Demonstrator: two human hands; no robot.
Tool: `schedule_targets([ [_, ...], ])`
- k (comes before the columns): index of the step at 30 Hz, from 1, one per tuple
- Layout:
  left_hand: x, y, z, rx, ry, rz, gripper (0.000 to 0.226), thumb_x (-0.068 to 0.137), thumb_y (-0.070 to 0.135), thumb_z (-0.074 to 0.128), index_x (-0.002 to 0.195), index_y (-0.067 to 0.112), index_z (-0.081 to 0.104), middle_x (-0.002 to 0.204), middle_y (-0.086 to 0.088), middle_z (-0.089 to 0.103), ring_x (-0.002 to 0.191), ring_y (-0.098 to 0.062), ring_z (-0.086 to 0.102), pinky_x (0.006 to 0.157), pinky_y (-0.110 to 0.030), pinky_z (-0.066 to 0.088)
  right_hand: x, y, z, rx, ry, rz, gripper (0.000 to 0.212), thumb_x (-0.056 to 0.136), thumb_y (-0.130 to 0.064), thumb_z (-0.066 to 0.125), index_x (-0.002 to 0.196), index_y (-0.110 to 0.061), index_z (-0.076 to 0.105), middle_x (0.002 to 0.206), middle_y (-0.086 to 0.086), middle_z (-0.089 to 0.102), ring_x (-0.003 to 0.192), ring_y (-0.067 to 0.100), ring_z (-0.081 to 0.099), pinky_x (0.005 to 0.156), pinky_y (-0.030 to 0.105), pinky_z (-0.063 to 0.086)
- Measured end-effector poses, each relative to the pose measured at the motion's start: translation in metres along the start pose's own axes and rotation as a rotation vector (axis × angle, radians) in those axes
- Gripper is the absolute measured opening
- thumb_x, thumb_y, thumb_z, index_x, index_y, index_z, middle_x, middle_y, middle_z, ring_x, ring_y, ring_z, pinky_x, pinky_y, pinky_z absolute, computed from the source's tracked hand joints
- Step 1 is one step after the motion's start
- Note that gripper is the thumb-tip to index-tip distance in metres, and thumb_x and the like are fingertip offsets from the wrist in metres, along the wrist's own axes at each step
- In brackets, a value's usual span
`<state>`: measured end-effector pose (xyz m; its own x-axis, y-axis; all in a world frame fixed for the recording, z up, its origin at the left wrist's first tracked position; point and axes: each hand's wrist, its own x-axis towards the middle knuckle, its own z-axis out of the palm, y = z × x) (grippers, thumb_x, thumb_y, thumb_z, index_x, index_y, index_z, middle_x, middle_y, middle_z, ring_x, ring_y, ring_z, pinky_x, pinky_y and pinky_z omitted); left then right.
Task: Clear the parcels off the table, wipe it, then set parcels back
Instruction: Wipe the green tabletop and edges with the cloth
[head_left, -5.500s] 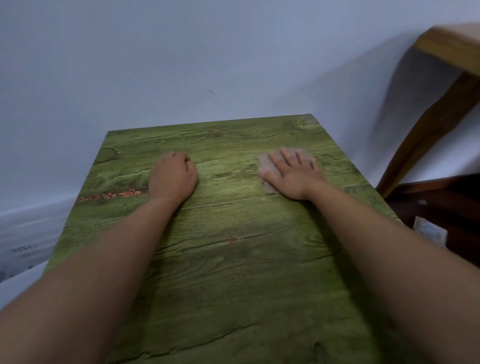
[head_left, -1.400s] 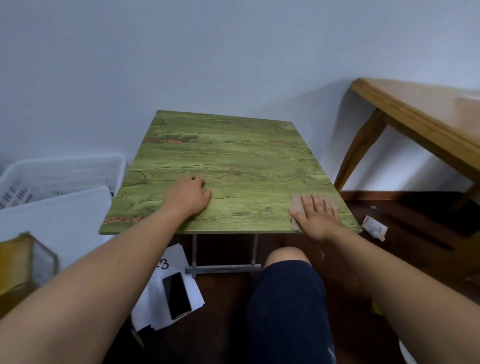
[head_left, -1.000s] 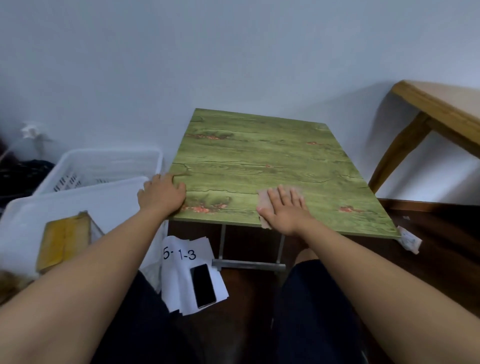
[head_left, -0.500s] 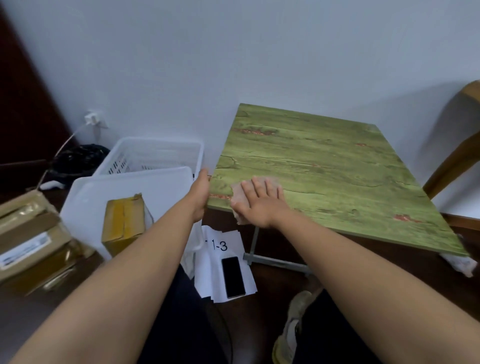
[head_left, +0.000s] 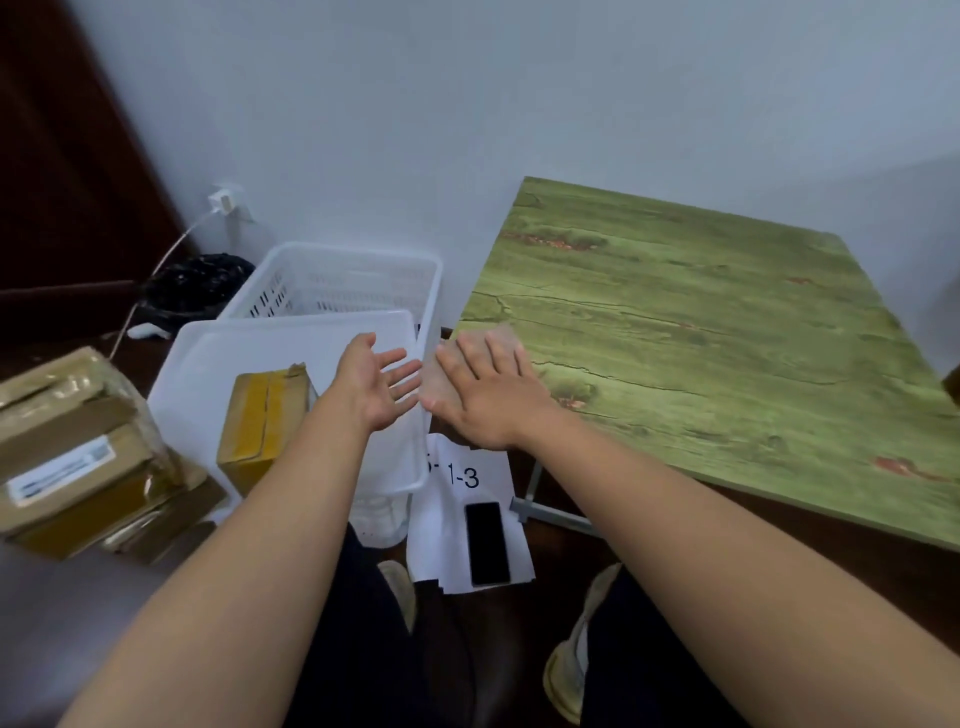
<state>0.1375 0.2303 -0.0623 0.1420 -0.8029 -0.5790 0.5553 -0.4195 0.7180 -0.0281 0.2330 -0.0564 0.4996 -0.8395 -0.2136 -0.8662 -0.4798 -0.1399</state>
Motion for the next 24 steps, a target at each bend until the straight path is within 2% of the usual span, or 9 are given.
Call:
schedule_targets([
  [2, -0.002, 0.001, -0.008, 0.017, 0.003, 0.017, 0.049, 0.100, 0.041, 0.034, 0.130, 0.007, 0.053, 0.123, -0.015, 0.062, 0.104, -0.027, 0.062, 0.105, -0.044, 0.042, 0.001, -0.005, 0.002, -0.020, 0.014, -0.051, 0.070, 0.098, -0.064, 0.018, 0.156, -0.033, -0.006, 0.164, -0.005, -0.019, 0.149, 0.026, -0.021, 0.118, 0.047, -0.014],
  [5, -0.007, 0.003, -0.017, 0.075, 0.027, 0.055, 0.039, 0.100, 0.037, 0.037, 0.115, 0.009, 0.059, 0.113, -0.011, 0.066, 0.094, -0.023, 0.065, 0.093, -0.038, 0.048, 0.002, -0.016, 0.003, -0.050, 0.041, -0.131, 0.059, 0.103, -0.053, 0.021, 0.157, -0.034, 0.004, 0.165, -0.003, -0.014, 0.150, 0.026, -0.017, 0.119, 0.048, -0.010],
  [9, -0.014, 0.011, -0.027, 0.124, 0.083, 0.127, 0.028, 0.098, 0.033, 0.040, 0.101, 0.015, 0.061, 0.108, -0.005, 0.069, 0.094, -0.019, 0.067, 0.084, -0.033, 0.047, 0.009, -0.035, 0.005, -0.062, 0.067, -0.228, 0.041, 0.106, -0.041, 0.026, 0.142, -0.033, 0.044, 0.165, -0.001, 0.010, 0.152, 0.023, -0.004, 0.120, 0.048, -0.004],
  [11, -0.018, 0.017, -0.032, 0.089, 0.123, 0.175, 0.023, 0.096, 0.030, 0.042, 0.095, 0.017, 0.061, 0.105, -0.002, 0.070, 0.093, -0.015, 0.067, 0.087, -0.031, 0.046, 0.014, -0.050, 0.008, -0.111, 0.101, -0.294, 0.038, 0.106, -0.036, 0.027, 0.134, -0.028, 0.052, 0.151, 0.001, 0.044, 0.149, 0.022, 0.020, 0.120, 0.046, 0.003],
  [13, -0.022, 0.023, -0.036, 0.033, 0.164, 0.232, 0.021, 0.094, 0.027, 0.043, 0.093, 0.017, 0.061, 0.101, -0.001, 0.071, 0.092, -0.014, 0.068, 0.087, -0.030, 0.045, 0.017, -0.067, 0.011, -0.137, 0.127, -0.345, 0.030, 0.105, -0.031, 0.032, 0.124, -0.023, 0.054, 0.120, 0.005, 0.066, 0.127, 0.023, 0.052, 0.118, 0.044, 0.010],
  [15, -0.022, 0.031, -0.039, 0.036, 0.209, 0.302, 0.020, 0.092, 0.025, 0.044, 0.094, 0.017, 0.062, 0.097, 0.000, 0.072, 0.092, -0.014, 0.069, 0.085, -0.029, 0.046, 0.020, -0.080, 0.014, -0.189, 0.151, -0.382, 0.026, 0.102, -0.026, 0.038, 0.122, -0.021, 0.053, 0.103, 0.004, 0.070, 0.105, 0.024, 0.063, 0.118, 0.043, 0.012],
  [17, -0.021, 0.038, -0.044, 0.094, 0.251, 0.361, 0.020, 0.092, 0.025, 0.044, 0.095, 0.017, 0.063, 0.094, 0.001, 0.073, 0.091, -0.013, 0.070, 0.085, -0.029, 0.046, 0.025, -0.088, 0.021, -0.245, 0.184, -0.386, 0.026, 0.101, -0.021, 0.038, 0.124, -0.019, 0.052, 0.097, 0.004, 0.069, 0.098, 0.026, 0.065, 0.118, 0.046, 0.014],
  [20, -0.021, 0.049, -0.046, 0.182, 0.291, 0.412, 0.020, 0.092, 0.025, 0.044, 0.092, 0.018, 0.063, 0.087, 0.003, 0.072, 0.082, -0.011, 0.069, 0.078, -0.027, 0.044, 0.035, -0.095, 0.037, -0.219, 0.230, -0.400, 0.024, 0.101, -0.019, 0.041, 0.122, -0.017, 0.054, 0.099, 0.006, 0.067, 0.096, 0.029, 0.064, 0.116, 0.051, 0.021],
  [24, -0.018, 0.062, -0.042, 0.284, 0.317, 0.504, 0.019, 0.092, 0.023, 0.045, 0.092, 0.017, 0.063, 0.086, 0.002, 0.070, 0.077, -0.011, 0.066, 0.073, -0.028, 0.043, 0.051, -0.102, 0.057, 0.025, 0.065, -0.376, 0.025, 0.101, -0.035, 0.042, 0.114, -0.016, 0.053, 0.105, 0.009, 0.055, 0.098, 0.030, 0.057, 0.097, 0.051, 0.041],
])
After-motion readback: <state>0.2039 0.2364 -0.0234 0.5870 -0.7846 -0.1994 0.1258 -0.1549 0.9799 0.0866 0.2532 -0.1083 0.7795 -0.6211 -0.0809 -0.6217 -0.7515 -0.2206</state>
